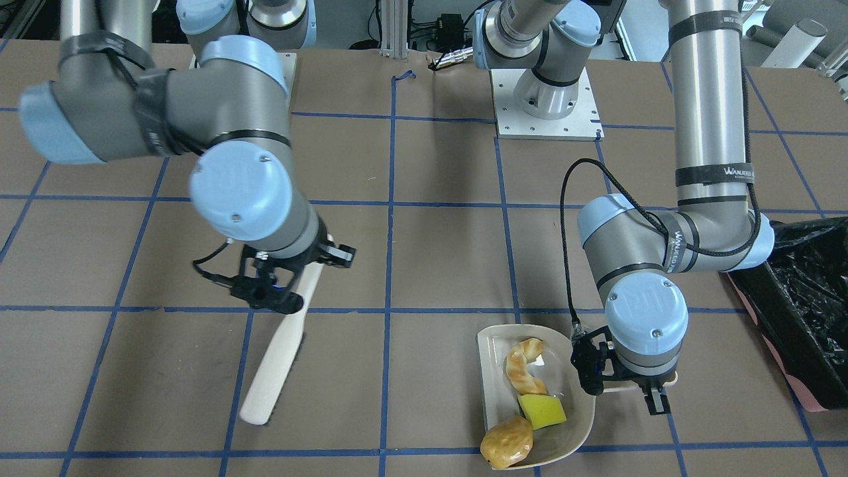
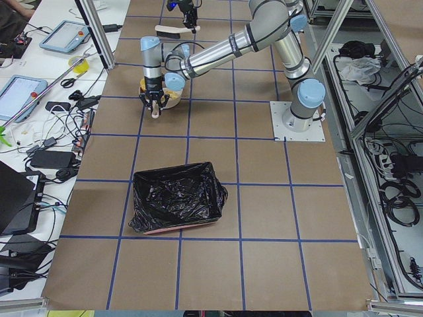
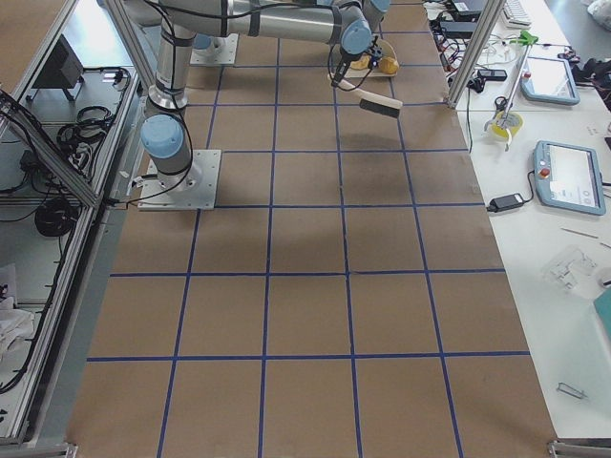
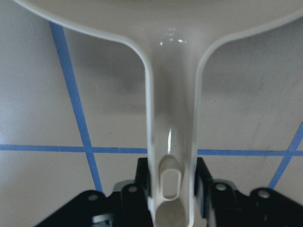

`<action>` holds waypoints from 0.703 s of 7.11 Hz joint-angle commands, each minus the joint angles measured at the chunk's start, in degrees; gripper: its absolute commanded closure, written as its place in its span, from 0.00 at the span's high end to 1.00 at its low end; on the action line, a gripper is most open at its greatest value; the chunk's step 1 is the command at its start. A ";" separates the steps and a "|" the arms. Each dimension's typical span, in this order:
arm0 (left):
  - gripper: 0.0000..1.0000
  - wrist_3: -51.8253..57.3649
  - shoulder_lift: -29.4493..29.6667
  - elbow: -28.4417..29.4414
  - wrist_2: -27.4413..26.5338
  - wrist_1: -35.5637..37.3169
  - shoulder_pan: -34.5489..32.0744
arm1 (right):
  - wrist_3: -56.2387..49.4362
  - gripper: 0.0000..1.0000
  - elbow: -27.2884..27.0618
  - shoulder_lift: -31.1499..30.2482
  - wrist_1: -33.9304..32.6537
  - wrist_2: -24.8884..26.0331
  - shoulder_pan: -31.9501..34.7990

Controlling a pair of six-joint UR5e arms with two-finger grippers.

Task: Sweep and dump trash into bin
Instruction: 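Carry the brush back to its start spot with the right gripper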

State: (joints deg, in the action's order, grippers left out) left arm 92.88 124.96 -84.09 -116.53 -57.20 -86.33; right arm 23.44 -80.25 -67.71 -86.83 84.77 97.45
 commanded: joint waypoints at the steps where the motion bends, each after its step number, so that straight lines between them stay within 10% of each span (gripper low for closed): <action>1: 0.00 -0.07 0.10 -0.11 0.07 0.16 -0.16 | -17.74 0.00 -3.76 -2.95 1.13 5.81 -10.22; 5: 0.00 -0.77 -0.94 -0.03 4.96 0.42 0.36 | -38.18 0.00 -10.17 -4.27 -4.11 10.23 -24.40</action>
State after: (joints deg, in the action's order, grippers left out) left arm 92.22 124.74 -84.17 -114.33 -56.82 -86.34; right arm -9.70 -88.08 -71.70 -88.01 93.89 76.03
